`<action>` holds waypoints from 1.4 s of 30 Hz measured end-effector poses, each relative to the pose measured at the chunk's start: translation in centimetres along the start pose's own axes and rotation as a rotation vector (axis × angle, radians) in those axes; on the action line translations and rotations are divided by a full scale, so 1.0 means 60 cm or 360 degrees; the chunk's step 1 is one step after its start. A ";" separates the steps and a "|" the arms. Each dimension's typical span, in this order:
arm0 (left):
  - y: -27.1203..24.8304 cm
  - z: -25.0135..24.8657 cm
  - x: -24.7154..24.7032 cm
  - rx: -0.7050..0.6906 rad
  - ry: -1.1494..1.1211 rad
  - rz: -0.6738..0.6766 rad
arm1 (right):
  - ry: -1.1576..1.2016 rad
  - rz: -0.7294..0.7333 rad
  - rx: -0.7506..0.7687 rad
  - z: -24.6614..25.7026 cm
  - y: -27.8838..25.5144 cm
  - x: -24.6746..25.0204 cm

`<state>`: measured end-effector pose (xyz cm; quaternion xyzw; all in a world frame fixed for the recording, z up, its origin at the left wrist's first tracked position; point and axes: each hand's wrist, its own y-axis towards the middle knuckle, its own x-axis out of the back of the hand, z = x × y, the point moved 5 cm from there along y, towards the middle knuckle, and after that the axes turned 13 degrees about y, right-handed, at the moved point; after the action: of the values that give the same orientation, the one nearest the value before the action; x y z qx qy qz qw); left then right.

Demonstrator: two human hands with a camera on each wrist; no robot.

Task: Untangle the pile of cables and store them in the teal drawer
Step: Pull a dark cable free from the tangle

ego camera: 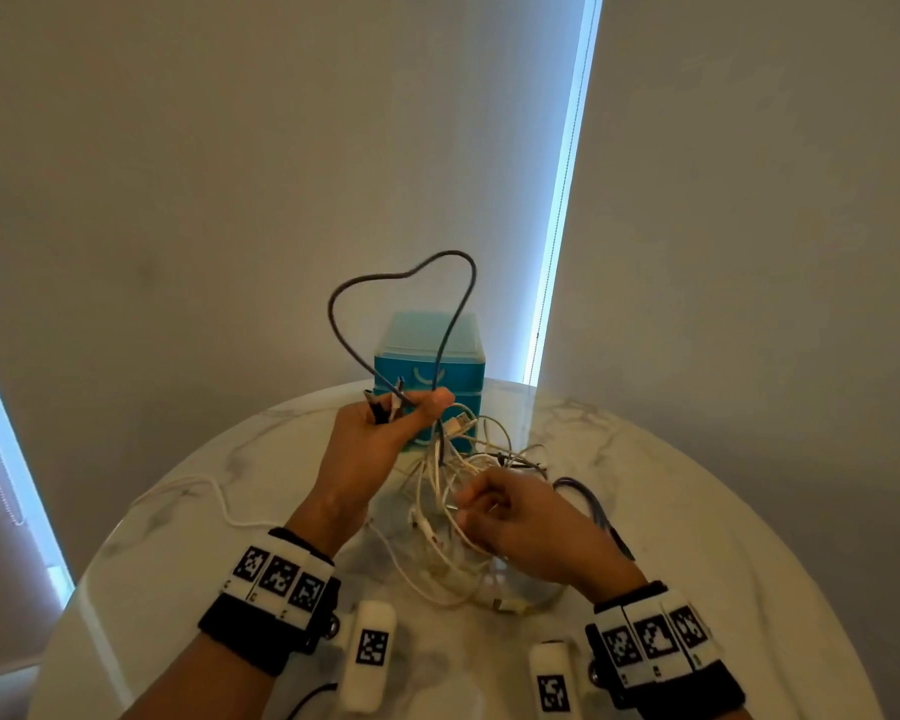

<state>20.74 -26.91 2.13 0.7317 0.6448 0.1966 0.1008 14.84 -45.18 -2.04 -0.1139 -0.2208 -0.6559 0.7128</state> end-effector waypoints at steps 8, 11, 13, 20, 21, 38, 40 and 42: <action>-0.008 -0.007 -0.032 -0.0019 -0.0070 0.0253 | 0.0370 -0.0319 0.0179 0.042 -0.010 0.003; -0.001 -0.008 -0.040 -0.0017 -0.0072 0.0283 | 0.0341 -0.0436 0.0210 0.032 -0.003 -0.001; 0.003 -0.006 -0.037 -0.0017 0.0022 0.0277 | 0.0293 -0.0510 0.0249 0.029 -0.001 0.003; 0.020 0.040 -0.009 0.0175 0.0360 0.0358 | 0.0532 -0.0743 0.0195 0.024 -0.002 0.022; 0.023 0.047 -0.007 0.0191 0.0387 0.0322 | 0.0645 -0.0766 0.0187 0.026 -0.003 0.025; 0.005 0.013 -0.035 -0.0132 0.0589 0.0352 | 0.1185 -0.0621 0.0376 0.057 -0.012 0.057; 0.006 0.013 -0.030 -0.0144 0.0622 0.0318 | 0.1183 -0.0596 0.0375 0.057 -0.011 0.053; 0.006 0.013 -0.031 -0.0159 0.0652 0.0314 | 0.1171 -0.0579 0.0368 0.056 -0.010 0.047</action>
<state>21.24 -28.74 1.28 0.7301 0.5666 0.3816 -0.0158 13.79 -46.24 2.17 0.2493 -0.0402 -0.7388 0.6249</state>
